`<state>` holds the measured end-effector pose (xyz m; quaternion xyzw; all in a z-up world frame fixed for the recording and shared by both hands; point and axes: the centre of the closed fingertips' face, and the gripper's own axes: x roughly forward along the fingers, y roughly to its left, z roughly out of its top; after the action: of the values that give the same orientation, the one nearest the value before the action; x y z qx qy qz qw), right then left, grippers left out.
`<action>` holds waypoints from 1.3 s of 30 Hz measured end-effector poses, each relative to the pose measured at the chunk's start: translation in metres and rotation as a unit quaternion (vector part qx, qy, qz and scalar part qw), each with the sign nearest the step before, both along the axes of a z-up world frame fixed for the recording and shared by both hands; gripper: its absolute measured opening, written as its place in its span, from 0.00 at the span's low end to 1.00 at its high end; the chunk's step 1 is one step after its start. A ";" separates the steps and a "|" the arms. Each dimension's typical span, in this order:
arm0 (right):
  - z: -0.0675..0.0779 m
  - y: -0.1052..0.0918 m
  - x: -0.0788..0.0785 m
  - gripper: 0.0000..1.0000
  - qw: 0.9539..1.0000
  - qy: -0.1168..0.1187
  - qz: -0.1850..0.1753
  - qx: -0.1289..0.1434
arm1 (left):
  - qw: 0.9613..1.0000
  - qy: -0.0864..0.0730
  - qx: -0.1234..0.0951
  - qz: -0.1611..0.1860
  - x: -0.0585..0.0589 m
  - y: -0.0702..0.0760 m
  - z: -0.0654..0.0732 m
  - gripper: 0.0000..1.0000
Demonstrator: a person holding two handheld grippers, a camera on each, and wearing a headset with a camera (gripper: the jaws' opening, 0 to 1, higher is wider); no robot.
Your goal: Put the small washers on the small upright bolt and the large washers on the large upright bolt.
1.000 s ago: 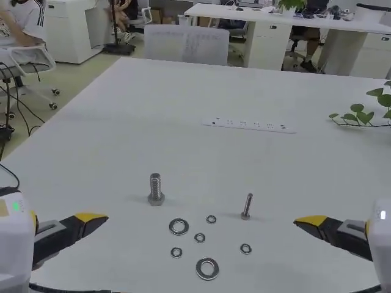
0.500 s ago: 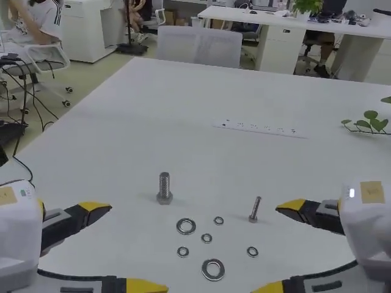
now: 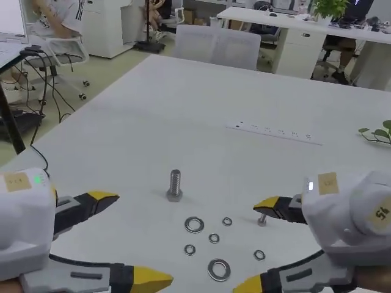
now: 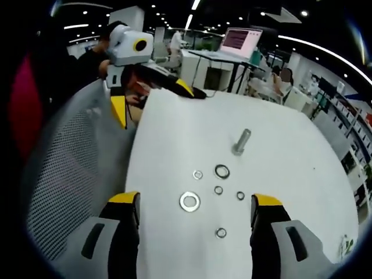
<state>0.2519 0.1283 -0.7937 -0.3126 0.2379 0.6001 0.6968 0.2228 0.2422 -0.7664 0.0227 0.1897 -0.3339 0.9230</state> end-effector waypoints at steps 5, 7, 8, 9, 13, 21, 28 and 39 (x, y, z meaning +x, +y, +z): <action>-0.009 0.007 0.002 0.74 1.000 0.003 0.018 -0.024 | 1.000 -0.004 0.003 0.003 0.001 0.001 0.000 0.94; -0.011 0.010 0.003 0.73 0.999 0.004 0.021 -0.030 | 1.000 -0.004 0.004 0.003 0.001 0.001 -0.001 0.93; -0.012 0.011 0.003 0.72 0.999 0.007 0.023 -0.032 | 1.000 -0.005 0.004 0.003 0.002 0.001 0.000 0.93; -0.014 0.012 0.003 0.71 0.999 0.010 0.025 -0.036 | 1.000 -0.006 0.004 0.003 0.002 0.001 0.000 0.93; -0.020 0.013 0.005 0.67 0.998 0.010 0.037 -0.057 | 1.000 -0.007 0.003 0.004 0.002 0.001 0.000 0.93; -0.036 0.020 0.004 0.57 0.991 0.029 0.069 -0.108 | 1.000 -0.011 0.004 0.007 0.003 0.003 0.000 0.93; -0.050 0.018 0.002 0.47 0.983 0.047 0.092 -0.151 | 1.000 -0.013 0.010 0.008 0.002 0.003 -0.001 0.93; -0.069 0.021 -0.005 0.38 0.971 0.053 0.125 -0.198 | 1.000 -0.014 0.015 0.009 0.001 0.005 -0.002 0.92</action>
<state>0.2471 0.1489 -0.8628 -0.4393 0.3471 0.6395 0.5268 0.2242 0.2473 -0.7679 0.0396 0.1817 -0.3223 0.9282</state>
